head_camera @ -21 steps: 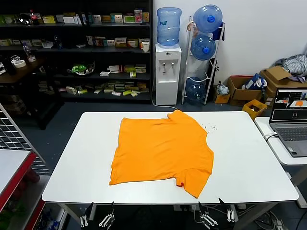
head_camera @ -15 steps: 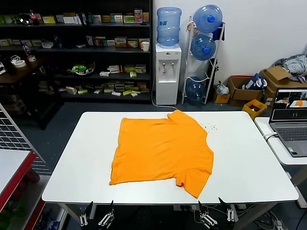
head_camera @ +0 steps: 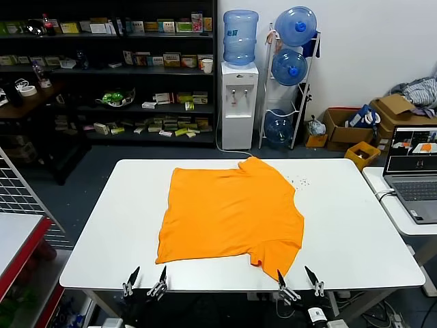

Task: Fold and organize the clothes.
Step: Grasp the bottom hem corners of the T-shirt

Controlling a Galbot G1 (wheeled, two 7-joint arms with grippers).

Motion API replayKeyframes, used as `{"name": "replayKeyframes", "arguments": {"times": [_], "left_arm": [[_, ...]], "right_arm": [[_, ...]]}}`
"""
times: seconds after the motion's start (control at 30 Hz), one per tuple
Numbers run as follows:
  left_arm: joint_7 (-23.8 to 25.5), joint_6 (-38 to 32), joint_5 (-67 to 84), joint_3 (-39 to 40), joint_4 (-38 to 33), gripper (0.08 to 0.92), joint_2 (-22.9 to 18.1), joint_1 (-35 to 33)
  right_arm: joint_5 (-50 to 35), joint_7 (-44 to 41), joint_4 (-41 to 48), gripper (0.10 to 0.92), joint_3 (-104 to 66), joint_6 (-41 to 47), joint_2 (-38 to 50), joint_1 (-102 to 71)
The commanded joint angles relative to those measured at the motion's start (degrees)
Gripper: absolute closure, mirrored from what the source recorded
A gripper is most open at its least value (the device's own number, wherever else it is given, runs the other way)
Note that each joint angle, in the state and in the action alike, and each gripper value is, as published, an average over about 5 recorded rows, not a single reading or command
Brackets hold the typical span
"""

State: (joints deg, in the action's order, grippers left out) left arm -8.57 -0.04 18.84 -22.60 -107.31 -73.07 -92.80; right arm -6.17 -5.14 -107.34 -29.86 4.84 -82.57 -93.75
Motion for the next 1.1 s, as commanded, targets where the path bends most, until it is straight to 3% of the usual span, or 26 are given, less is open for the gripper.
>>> {"name": "replayKeyframes", "arguments": {"times": [0.03, 0.23, 0.97, 1.1], "left_arm": [[-0.33, 4.36, 1.84, 0.65, 5.24, 0.177, 1.36, 8.11], [-0.45, 5.71, 2.33, 0.98, 5.51, 0.212, 1.77, 7.90], [-0.66, 7.73, 2.71, 2.35, 5.37, 0.831, 1.65, 7.66], [-1.97, 7.60, 4.03, 2.29, 2.60, 0.898, 1.88, 6.26]], "right_arm": [[1.38, 1.46, 5.27, 0.203, 2.26, 2.76, -1.07, 5.25], [1.86, 1.79, 6.42, 0.240, 2.96, 3.25, -1.59, 6.06], [2.38, 2.79, 3.59, 0.860, 3.62, 2.01, -1.42, 3.63], [1.43, 3.60, 0.06, 0.901, 3.75, 2.05, -0.47, 0.85]]}}
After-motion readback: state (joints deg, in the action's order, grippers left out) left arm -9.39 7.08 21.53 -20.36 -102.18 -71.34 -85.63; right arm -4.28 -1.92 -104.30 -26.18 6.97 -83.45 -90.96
